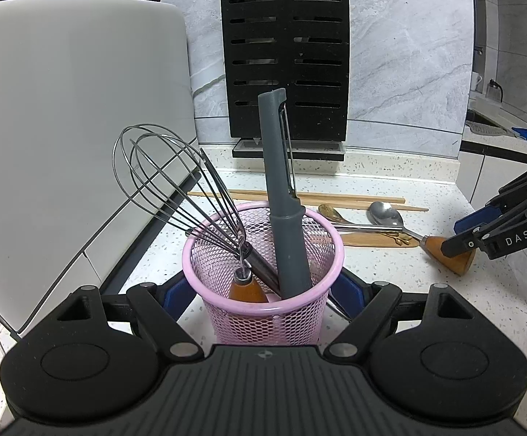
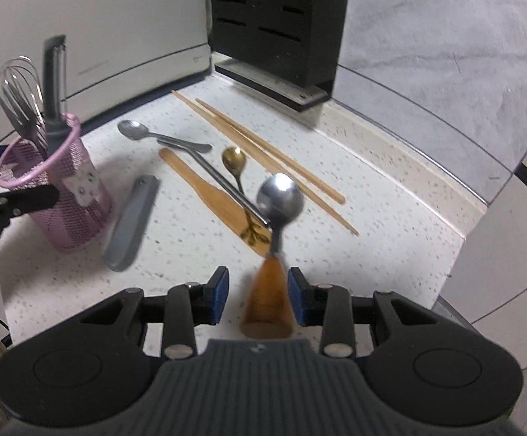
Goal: Organize utensils
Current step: 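Open the right tool and move it to the wooden-handled ladle spoon, then close the right tool on the wooden handle of the ladle spoon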
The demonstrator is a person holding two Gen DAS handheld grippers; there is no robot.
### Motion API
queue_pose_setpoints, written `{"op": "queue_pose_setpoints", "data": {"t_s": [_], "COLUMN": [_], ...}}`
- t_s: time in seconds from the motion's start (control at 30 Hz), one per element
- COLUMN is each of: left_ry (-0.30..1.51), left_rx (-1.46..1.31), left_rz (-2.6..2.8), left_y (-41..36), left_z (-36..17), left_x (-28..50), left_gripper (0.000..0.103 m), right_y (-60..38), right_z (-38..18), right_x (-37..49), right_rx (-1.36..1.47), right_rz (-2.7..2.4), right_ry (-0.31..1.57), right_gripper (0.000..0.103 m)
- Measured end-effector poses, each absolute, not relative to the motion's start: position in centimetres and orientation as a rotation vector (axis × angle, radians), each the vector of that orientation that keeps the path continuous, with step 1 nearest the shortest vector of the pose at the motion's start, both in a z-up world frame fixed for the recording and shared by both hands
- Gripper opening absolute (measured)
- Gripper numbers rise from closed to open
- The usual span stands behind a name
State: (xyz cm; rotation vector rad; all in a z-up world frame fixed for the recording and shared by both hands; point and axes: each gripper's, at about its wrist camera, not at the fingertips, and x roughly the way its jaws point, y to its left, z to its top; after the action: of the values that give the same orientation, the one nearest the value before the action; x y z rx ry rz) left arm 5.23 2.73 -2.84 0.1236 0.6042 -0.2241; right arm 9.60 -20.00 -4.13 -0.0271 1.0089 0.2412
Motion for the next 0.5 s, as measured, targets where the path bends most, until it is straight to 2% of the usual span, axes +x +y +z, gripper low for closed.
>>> {"op": "queue_pose_setpoints", "data": {"t_s": [0.33,0.5], "left_ry": [0.604,0.604], "left_rx": [0.124,0.123], "left_rz": [-0.224,-0.224], "left_y": [2.7,2.7], "left_z": [-2.8,-2.8], "left_x": [5.3,5.2], "left_gripper": [0.095,0.095], "right_y": [-20.3,-20.3], "right_z": [-5.3,-5.6], "right_x": [10.5,10.5], "right_rx": [0.002,0.001], "right_rz": [0.234,0.232], "right_ry": [1.06,1.069], "right_gripper": [0.035,0.031]}}
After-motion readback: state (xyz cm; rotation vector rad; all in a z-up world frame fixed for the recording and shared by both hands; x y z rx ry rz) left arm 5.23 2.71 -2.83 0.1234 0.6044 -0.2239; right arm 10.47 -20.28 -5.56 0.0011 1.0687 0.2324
